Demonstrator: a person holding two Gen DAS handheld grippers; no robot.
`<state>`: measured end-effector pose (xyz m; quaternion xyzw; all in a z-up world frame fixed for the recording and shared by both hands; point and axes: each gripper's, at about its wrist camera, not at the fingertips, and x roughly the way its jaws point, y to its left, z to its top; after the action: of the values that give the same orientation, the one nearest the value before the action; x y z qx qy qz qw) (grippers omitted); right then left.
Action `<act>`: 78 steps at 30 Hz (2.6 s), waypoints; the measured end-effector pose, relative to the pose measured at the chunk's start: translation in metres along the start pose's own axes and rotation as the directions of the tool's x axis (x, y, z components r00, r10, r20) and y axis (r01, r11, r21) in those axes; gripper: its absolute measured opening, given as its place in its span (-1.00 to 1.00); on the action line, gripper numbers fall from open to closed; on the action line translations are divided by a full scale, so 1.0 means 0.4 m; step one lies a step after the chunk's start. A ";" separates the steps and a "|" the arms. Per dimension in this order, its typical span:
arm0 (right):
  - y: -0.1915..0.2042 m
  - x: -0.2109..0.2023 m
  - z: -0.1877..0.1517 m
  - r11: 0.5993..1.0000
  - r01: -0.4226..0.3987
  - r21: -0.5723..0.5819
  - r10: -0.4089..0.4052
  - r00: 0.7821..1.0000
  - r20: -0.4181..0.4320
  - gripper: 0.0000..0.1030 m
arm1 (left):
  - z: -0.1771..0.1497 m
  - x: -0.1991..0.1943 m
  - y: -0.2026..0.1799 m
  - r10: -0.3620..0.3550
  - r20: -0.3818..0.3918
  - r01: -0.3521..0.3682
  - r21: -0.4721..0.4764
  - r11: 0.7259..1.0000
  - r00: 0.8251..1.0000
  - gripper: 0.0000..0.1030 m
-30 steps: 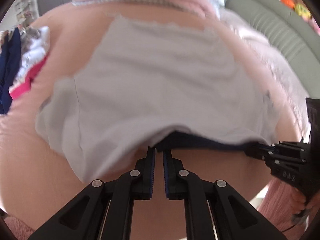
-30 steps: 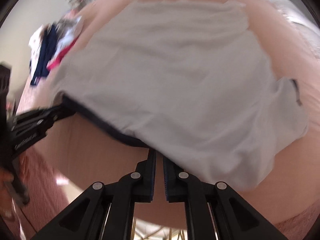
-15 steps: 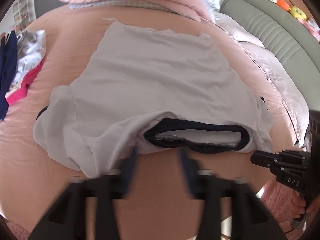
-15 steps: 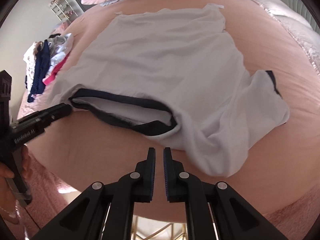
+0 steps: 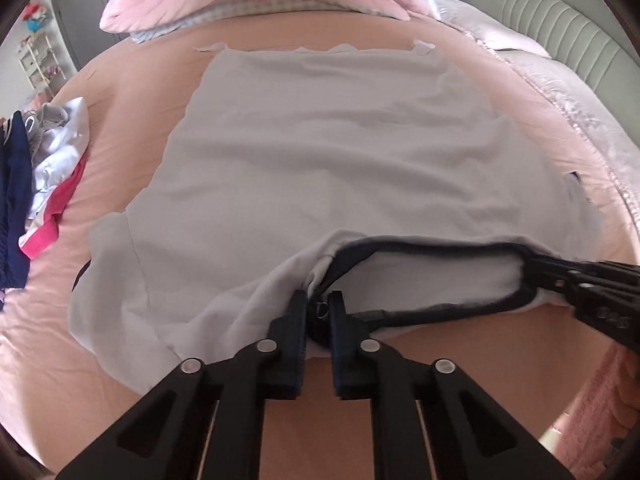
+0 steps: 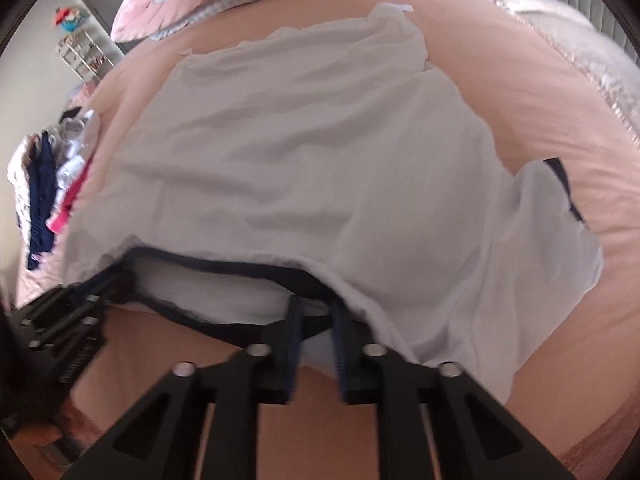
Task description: Fold clothes
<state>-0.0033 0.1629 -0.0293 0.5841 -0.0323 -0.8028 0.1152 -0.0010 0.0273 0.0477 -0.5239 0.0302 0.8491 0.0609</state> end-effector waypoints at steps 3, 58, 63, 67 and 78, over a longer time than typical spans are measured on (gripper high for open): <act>-0.011 -0.018 -0.029 0.999 -0.017 -0.035 0.016 0.999 -0.039 -1.00 | -0.030 -0.023 0.006 -0.026 -0.020 0.026 0.000 1.000 0.999 -0.86; -0.061 -0.177 -0.043 0.929 0.025 -0.368 -0.018 1.000 0.024 -0.74 | -0.067 -0.103 0.047 -0.177 0.013 0.177 -0.133 0.975 0.984 -0.85; -0.049 -0.217 -0.051 0.889 0.054 -0.455 -0.025 0.997 0.068 -0.38 | -0.057 -0.100 0.058 -0.206 0.027 0.208 -0.160 0.965 0.978 -0.85; 0.027 -0.116 0.003 0.868 0.163 -0.469 -0.142 0.987 0.080 -0.38 | -0.049 -0.099 0.053 -0.206 0.028 0.208 -0.159 0.965 0.978 -0.85; -0.150 -0.192 -0.012 0.972 0.044 -0.232 -0.072 0.991 -0.112 -0.38 | -0.046 -0.090 0.013 -0.243 0.051 0.248 -0.134 0.959 0.969 -0.85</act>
<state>0.0146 0.2389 0.0294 0.6147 0.0844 -0.7678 0.1598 0.0307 0.0175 0.0713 -0.5122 -0.0955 0.8437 0.1293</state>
